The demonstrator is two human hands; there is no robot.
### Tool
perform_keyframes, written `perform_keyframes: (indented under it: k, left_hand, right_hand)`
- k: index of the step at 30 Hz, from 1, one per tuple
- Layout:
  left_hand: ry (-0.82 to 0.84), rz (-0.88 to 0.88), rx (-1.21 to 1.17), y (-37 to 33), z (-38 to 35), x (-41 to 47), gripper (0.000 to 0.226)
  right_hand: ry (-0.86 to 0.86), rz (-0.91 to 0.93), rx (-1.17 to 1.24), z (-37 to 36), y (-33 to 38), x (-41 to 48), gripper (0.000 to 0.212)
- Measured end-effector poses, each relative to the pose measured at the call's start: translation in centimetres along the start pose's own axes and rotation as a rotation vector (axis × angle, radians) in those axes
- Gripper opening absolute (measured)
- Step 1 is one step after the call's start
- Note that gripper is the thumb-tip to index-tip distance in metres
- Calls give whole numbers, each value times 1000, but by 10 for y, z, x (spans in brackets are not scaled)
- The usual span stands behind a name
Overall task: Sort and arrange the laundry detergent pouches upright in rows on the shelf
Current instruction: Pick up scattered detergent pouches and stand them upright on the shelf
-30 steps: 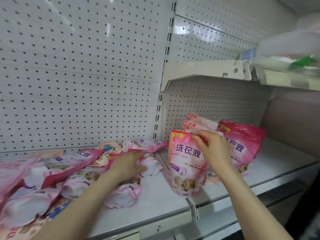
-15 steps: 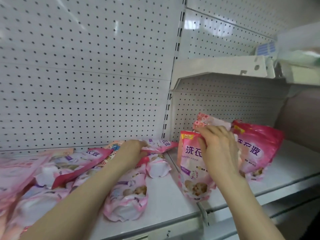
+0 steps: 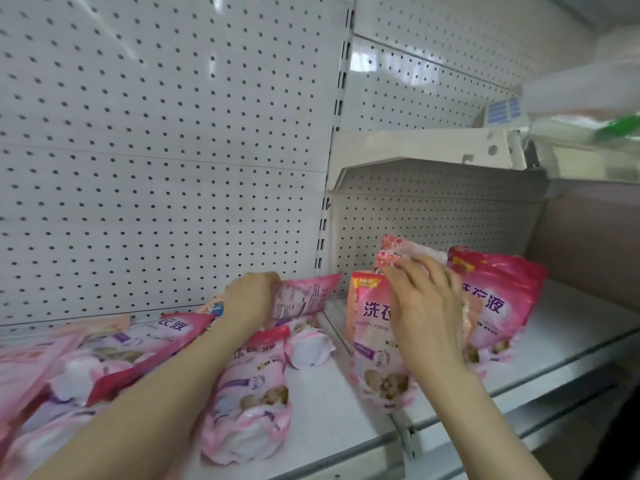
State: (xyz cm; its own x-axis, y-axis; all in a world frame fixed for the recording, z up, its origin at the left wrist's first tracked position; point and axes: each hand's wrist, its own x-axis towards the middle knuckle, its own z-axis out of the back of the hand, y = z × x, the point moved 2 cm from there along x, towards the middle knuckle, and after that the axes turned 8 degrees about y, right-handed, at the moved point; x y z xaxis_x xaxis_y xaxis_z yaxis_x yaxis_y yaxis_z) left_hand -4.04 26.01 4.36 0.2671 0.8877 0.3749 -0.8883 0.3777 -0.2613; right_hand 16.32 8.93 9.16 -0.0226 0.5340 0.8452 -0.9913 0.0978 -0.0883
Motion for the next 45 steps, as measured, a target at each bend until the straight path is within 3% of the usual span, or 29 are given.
perform_keyframes:
  k: [2,4,8,12,14,17,20,24,27,31,35,41,45]
  left_hand:
    - [-50,14,-142,9,23,-12,25]
    - [-73,36,-226,21,43,-28,25]
    - [-108,144,-316,49,77,-60,23]
    - [-83,271,-289,84,99,-86,22]
    - [-73,357,-383,110,102,-97,19]
    - [58,459,-561,143,104,-113,18]
    - [299,409,-418,153,105,-120,24]
    - [371,319,158,146,109,-115,19]
    - [274,302,365,136,107,-103,30]
    - [417,314,187,129,89,-74,38]
    - [495,351,111,125,74,-64,36]
    - [368,299,-26,121,74,-66,48]
    - [206,243,-128,111,80,-72,50]
  right_hand:
    - [-75,74,106,5,22,6,35]
    - [-40,120,248,0,50,10,40]
    - [323,52,558,-37,99,8,33]
    - [451,-175,560,-86,111,13,28]
    - [516,-279,535,-113,109,16,27]
    - [809,-332,416,-152,108,14,24]
    - [1081,-439,425,-184,110,6,33]
    - [1187,-566,448,-219,107,10,51]
    - [1162,-693,539,-208,104,24,62]
    - [1096,-769,702,-199,109,48,26]
    - [882,-750,886,-176,117,58,30]
    - [461,-763,1384,-141,104,74,34]
    - [374,-1002,1694,-150,104,74,29]
